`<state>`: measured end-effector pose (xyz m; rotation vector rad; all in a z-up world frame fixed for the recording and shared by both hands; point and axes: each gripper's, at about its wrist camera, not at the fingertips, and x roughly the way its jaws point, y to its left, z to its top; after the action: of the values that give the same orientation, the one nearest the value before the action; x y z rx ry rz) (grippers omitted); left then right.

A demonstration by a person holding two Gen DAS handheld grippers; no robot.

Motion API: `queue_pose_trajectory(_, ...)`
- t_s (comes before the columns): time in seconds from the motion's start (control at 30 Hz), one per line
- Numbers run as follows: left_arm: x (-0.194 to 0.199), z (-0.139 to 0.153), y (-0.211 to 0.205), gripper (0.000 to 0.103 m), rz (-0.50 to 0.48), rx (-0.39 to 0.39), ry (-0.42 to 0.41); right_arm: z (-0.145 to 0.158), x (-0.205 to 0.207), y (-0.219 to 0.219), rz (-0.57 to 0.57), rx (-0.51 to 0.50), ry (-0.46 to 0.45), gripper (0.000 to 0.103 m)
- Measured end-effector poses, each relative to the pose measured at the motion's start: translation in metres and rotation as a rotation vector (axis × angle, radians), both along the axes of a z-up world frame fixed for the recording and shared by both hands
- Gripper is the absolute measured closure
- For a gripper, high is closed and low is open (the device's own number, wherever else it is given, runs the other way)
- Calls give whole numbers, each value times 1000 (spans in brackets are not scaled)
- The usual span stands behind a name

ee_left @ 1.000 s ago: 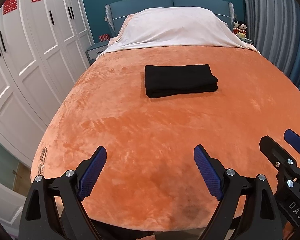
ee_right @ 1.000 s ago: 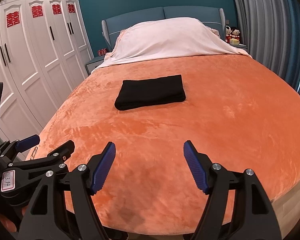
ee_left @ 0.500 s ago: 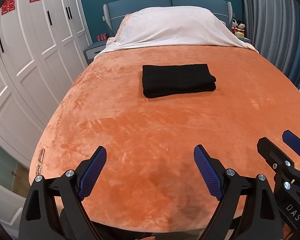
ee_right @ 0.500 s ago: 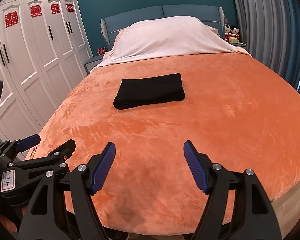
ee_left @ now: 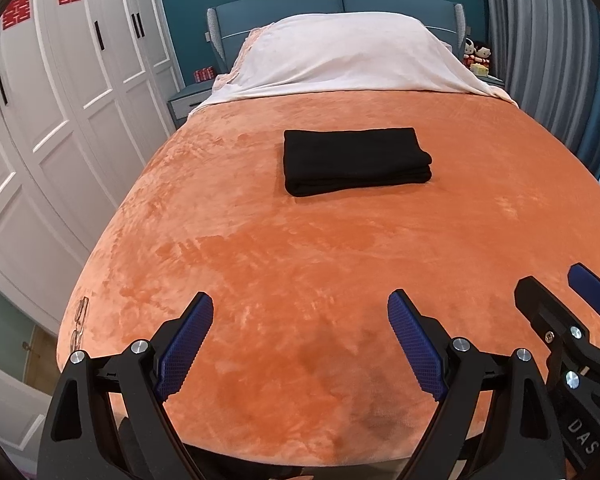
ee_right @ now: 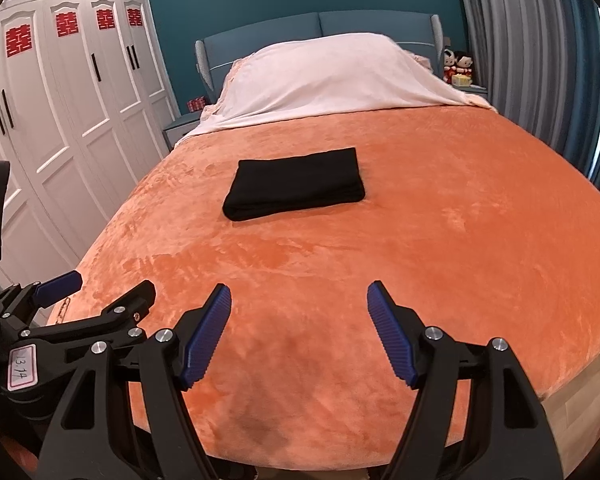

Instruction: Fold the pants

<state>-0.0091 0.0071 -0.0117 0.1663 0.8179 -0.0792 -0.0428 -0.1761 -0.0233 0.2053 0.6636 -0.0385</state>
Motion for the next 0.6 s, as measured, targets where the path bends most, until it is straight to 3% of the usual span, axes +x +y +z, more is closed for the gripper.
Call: queue_pose_trajectory(0.6,1,0,-11,16,39,16,-14,0,-3,6,-41,2,10,34)
